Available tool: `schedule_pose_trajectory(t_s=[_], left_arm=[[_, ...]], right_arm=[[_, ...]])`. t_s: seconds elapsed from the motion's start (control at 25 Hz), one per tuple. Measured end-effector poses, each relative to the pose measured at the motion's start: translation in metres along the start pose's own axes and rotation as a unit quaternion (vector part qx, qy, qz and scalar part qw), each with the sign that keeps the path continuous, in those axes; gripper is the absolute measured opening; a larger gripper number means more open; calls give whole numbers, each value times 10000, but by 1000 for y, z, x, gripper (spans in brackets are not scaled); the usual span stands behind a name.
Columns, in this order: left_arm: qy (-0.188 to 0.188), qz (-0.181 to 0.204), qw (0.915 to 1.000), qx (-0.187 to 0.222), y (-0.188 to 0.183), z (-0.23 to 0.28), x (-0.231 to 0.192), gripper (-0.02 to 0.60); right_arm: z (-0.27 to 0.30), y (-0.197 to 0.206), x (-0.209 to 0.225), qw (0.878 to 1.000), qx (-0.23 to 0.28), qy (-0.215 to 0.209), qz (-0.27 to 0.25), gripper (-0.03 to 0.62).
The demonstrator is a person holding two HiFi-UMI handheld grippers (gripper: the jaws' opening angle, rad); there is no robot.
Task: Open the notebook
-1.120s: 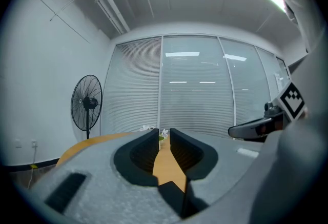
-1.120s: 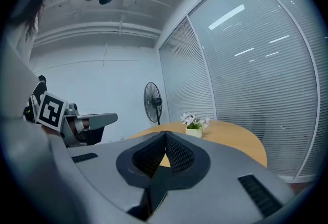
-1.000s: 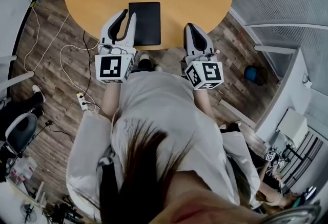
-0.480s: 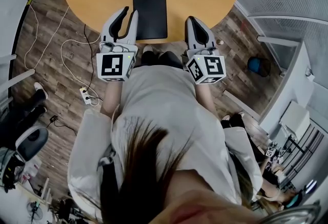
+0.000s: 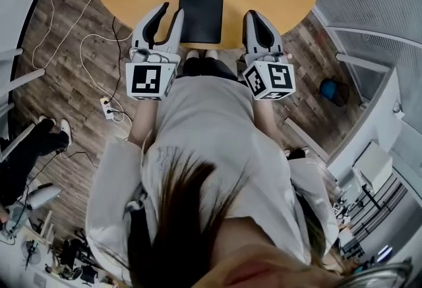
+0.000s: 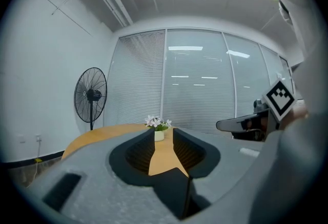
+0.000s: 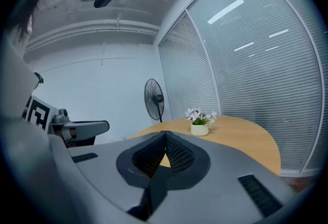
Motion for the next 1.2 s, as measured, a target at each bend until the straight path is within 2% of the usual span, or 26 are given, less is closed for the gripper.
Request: schedule_pose_trajectory(t_s=[0.36,0.56,0.84,1.2], left_arm=[[-53,19,9998,-180,1,17,13,135],[41,64,9992,-383,10,28,21,135],[515,113,9944,-917,49,49,47,133],[1059,204,9810,-1613,113,62,84,141]], right_arm=[[10,-3,25,9999,-66,-129,64,2],[11,1,36,9998,-165,-83,124,2],[4,15,50,9991,-374,82,194,0],[-6,41,58,9971,-644,292,289,0]])
Point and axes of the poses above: the fingertips, and each gripper's own axes: z forward along the fingers, x to its right, y out of its underside, the point moved 2 cm from there along -z, backward along the fingers, and after that the axes turned 6 degrees about y, right-handed, at the moved point
